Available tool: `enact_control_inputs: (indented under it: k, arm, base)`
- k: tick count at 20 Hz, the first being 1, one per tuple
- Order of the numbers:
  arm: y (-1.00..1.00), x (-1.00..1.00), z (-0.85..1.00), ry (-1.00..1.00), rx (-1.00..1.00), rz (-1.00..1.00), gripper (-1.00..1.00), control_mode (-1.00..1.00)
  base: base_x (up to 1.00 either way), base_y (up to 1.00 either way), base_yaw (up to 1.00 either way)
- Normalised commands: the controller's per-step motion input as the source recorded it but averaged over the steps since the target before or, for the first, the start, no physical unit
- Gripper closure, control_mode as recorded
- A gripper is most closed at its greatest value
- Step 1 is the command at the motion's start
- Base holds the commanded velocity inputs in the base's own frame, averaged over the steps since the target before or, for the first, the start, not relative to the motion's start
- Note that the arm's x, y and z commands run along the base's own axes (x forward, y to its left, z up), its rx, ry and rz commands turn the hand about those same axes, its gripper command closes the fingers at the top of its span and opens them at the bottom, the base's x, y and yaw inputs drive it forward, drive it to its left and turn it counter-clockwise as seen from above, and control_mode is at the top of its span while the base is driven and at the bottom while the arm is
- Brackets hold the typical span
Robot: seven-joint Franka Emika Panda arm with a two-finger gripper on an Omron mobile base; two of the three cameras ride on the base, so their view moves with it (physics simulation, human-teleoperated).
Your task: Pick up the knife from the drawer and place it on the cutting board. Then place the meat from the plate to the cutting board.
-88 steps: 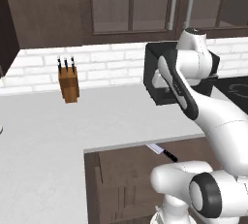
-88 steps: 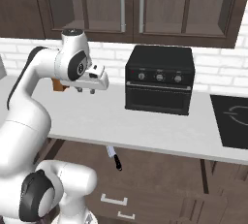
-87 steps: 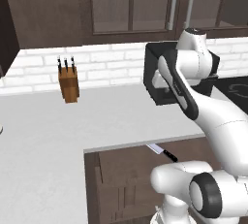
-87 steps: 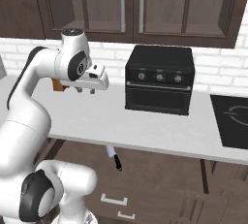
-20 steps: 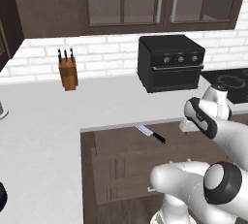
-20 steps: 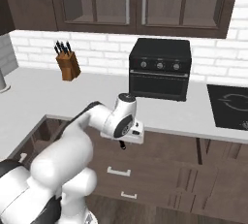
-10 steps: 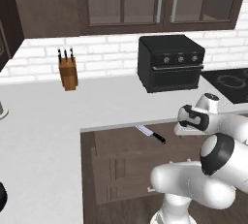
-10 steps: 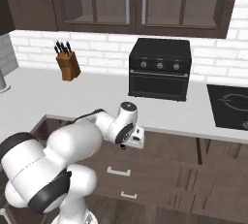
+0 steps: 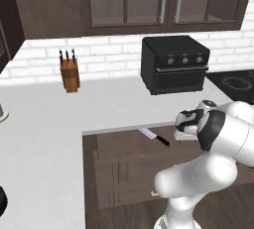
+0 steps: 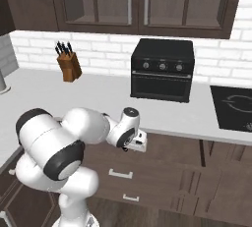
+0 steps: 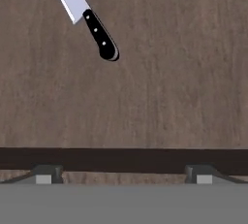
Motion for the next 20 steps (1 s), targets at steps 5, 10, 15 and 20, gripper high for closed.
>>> enact_control_inputs:
  k: [5, 10, 15, 20]
  arm:
    - [0.0, 0.3, -0.2, 0.0, 0.0, 0.0, -1.0, -1.0]
    - [-0.01, 0.31, -0.19, 0.0, 0.0, 0.0, -1.0, -1.0]
    - [-0.07, 0.27, -0.28, 0.0, 0.0, 0.0, -1.0, -1.0]
    - [-0.1, 0.17, -0.37, 0.0, 0.0, 0.0, -1.0, -1.0]
  base:
    - [0.0, 0.0, 0.0]
    - [0.0, 0.0, 0.0]
    - [0.0, 0.0, 0.0]
    - [0.0, 0.0, 0.0]
